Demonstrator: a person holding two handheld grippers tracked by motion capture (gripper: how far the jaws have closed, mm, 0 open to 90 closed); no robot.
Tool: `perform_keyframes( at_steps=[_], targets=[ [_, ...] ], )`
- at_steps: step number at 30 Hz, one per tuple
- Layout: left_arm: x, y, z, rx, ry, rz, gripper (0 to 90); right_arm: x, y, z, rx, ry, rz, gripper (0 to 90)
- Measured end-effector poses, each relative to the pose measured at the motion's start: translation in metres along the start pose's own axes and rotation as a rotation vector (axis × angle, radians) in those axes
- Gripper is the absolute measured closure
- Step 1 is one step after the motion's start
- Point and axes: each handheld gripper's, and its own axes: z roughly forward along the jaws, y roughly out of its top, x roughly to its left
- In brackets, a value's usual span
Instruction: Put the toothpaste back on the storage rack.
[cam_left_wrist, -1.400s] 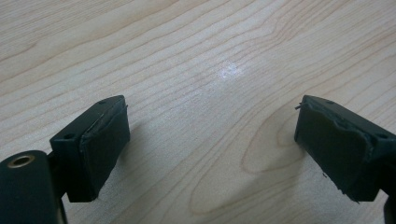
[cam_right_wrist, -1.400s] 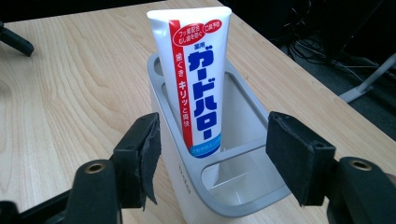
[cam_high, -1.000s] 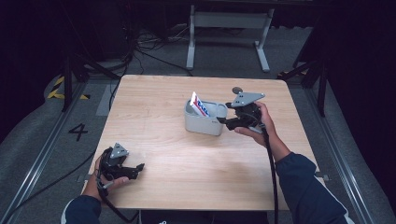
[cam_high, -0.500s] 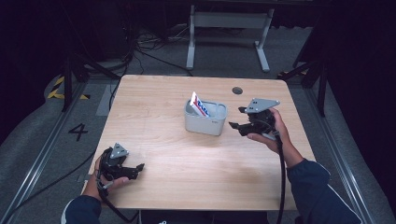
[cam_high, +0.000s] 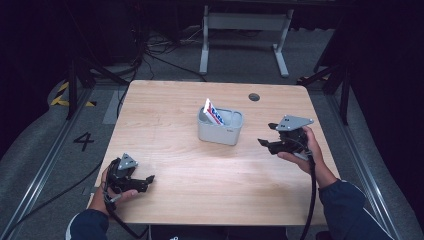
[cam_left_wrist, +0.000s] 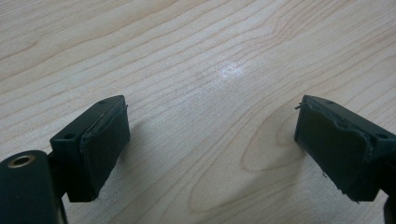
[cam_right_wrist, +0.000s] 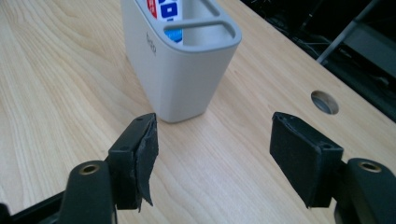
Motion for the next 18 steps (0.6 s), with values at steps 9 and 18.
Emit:
perform_keyframes(
  at_steps=[9,18],
  targets=[
    [0.000,0.000,0.000,0.000,0.000,0.000,10.9,0.002,-0.025,-0.003,0.033,-0.004,0.009,33.2],
    [0.000,0.000,0.000,-0.001,0.001,0.001,10.9,0.004,-0.058,-0.009,0.072,-0.023,0.040,32.9]
  ],
)
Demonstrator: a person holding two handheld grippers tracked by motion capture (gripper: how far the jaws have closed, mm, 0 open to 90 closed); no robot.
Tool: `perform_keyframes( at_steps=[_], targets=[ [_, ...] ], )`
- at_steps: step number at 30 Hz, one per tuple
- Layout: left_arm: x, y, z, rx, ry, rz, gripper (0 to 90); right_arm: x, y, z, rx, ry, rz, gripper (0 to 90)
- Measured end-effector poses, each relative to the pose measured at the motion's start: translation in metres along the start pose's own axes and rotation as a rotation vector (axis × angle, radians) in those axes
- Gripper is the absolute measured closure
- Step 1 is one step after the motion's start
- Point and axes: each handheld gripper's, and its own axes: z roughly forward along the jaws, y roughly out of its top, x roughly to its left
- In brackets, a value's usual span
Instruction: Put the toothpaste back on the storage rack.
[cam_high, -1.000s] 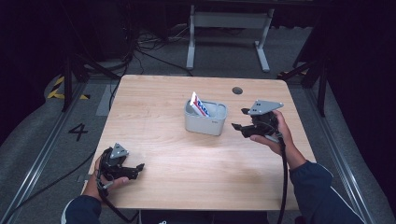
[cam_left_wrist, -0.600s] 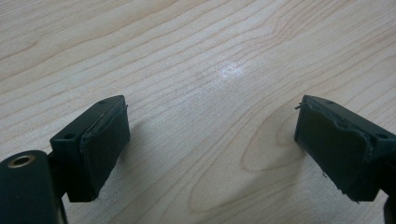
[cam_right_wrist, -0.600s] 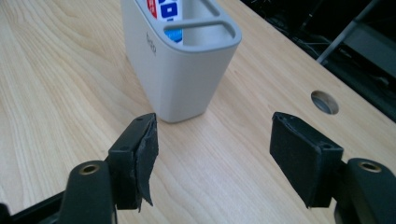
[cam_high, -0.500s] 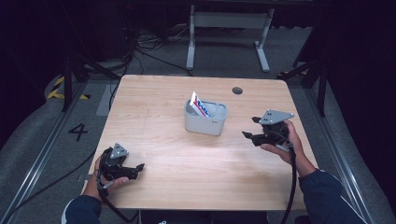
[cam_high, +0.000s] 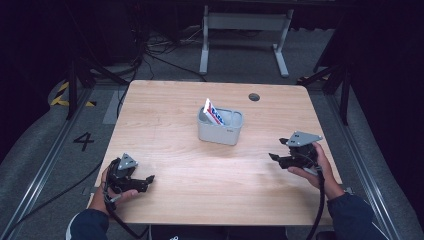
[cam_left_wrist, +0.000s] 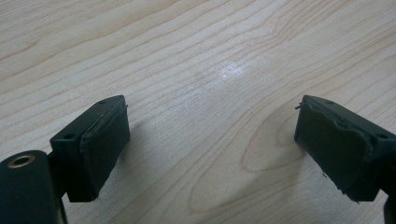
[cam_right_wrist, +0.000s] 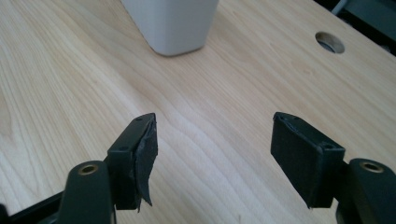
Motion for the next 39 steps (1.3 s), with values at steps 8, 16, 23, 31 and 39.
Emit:
perform_keyframes(
  at_steps=[8,16,23,31,39],
  targets=[
    [0.000,0.000,0.000,0.001,0.000,-0.001,10.9,-0.002,-0.026,-0.005,0.034,-0.005,0.037,32.7],
    [0.000,0.000,0.000,0.001,0.000,-0.002,10.9,-0.004,-0.047,-0.012,0.041,-0.010,0.069,32.1],
    [-0.001,0.000,0.000,0.003,0.005,-0.003,10.9,-0.004,-0.071,-0.018,0.051,0.004,0.117,32.0],
    [-0.001,0.000,0.000,0.002,0.008,-0.003,10.9,-0.004,-0.097,-0.027,0.046,0.018,0.214,32.1],
    [-0.001,0.000,0.000,0.002,0.008,-0.003,10.9,-0.003,-0.111,-0.033,0.042,0.012,0.272,31.7]
  ],
)
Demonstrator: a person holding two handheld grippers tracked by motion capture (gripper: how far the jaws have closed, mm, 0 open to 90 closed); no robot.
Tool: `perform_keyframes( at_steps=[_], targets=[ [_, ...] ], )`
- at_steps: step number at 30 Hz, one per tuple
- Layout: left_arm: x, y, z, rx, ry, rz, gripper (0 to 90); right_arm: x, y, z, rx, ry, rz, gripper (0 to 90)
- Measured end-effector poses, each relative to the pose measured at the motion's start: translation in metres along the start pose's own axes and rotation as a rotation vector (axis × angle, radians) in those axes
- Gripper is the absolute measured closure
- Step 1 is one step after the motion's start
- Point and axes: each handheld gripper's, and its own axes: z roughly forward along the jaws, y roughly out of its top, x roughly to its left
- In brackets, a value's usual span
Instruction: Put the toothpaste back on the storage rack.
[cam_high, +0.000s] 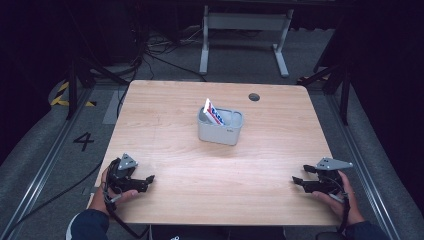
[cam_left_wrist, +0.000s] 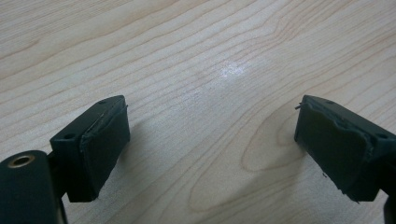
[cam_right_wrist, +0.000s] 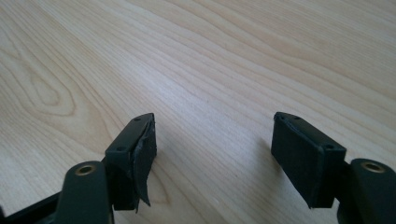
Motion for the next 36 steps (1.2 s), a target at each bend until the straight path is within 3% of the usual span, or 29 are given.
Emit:
perform_keyframes(
  at_steps=[3,8,18,36],
  targets=[
    [0.0001,0.0000,0.0000,0.001,0.000,0.000,10.9,-0.0007,-0.0045,-0.0024,-0.022,-0.003,0.021,31.5],
    [0.0000,0.0000,0.0000,0.000,0.000,0.000,10.9,0.0015,-0.0062,-0.0035,-0.015,-0.010,0.001,28.5],
    [0.0000,0.0000,0.0000,0.000,0.000,0.000,10.9,0.0016,-0.0058,-0.0028,-0.009,-0.030,0.019,23.3],
    [-0.0006,0.0014,0.0022,-0.003,0.005,-0.008,9.6,0.0012,-0.0050,-0.0018,-0.005,-0.032,0.024,22.3]
  ],
)
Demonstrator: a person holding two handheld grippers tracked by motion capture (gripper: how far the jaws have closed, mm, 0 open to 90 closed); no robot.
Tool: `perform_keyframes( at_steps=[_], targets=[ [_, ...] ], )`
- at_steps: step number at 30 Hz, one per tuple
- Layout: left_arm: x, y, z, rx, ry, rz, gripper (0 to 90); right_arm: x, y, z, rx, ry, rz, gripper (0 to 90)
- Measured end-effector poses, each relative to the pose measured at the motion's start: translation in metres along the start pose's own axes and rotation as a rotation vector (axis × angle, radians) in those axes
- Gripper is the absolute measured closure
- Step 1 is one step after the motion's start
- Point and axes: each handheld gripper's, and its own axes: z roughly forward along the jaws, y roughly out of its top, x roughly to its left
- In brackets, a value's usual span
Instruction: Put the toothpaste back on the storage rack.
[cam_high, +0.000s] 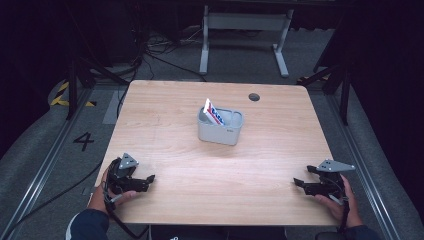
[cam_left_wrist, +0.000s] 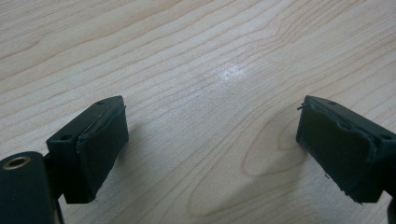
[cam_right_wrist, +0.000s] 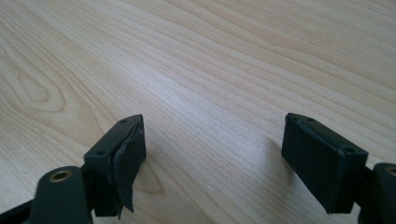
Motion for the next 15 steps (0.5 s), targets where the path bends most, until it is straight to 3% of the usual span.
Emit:
perform_keyframes(
  at_steps=[15],
  targets=[
    [-0.0005,0.0005,0.0004,0.000,0.005,-0.006,9.4,-0.0003,0.0003,0.0006,0.005,-0.010,0.008,19.3]
  ],
)
